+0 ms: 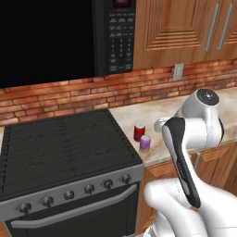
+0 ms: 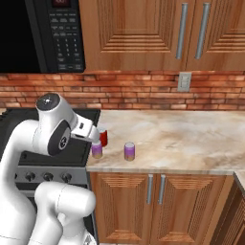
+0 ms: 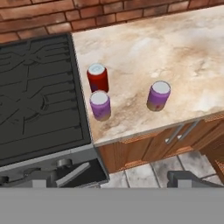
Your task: Four empty soda cans are scattered around the kitchen. Gather all the cans and cluster them next to the stove for recycling.
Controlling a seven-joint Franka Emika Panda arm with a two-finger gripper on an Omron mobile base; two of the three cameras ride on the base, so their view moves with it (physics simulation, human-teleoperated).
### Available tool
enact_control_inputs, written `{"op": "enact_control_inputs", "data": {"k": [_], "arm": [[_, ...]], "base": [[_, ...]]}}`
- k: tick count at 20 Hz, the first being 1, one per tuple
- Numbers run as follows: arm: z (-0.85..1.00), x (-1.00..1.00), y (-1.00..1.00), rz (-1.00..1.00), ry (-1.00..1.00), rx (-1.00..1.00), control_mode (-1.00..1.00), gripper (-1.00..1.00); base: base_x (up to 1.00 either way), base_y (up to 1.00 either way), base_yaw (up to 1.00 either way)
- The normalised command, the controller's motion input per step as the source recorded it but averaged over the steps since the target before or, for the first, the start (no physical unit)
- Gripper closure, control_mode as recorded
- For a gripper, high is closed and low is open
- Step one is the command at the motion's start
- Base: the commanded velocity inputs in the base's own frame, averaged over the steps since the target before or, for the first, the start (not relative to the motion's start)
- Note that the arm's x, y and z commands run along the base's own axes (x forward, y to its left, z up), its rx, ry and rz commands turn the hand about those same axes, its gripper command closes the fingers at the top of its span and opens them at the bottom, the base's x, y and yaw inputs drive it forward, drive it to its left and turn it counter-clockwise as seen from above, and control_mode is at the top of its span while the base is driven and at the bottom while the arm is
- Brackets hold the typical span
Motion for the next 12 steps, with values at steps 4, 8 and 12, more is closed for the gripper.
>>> {"op": "enact_control_inputs", "data": {"k": [4,8,12], "arm": [[0.17,-0.28,0.00,0.00,0.06,-0.05,-1.00,-1.00],[0.16,-0.20,0.00,0.01,0.03,-0.09,-1.00,-1.00],[0.11,-0.30,0.00,0.07,0.00,-0.08,-1.00,-1.00]], "base": [[0.00,0.00,0.00],[0.00,0.00,0.00],[0.00,0.00,0.00]]}}
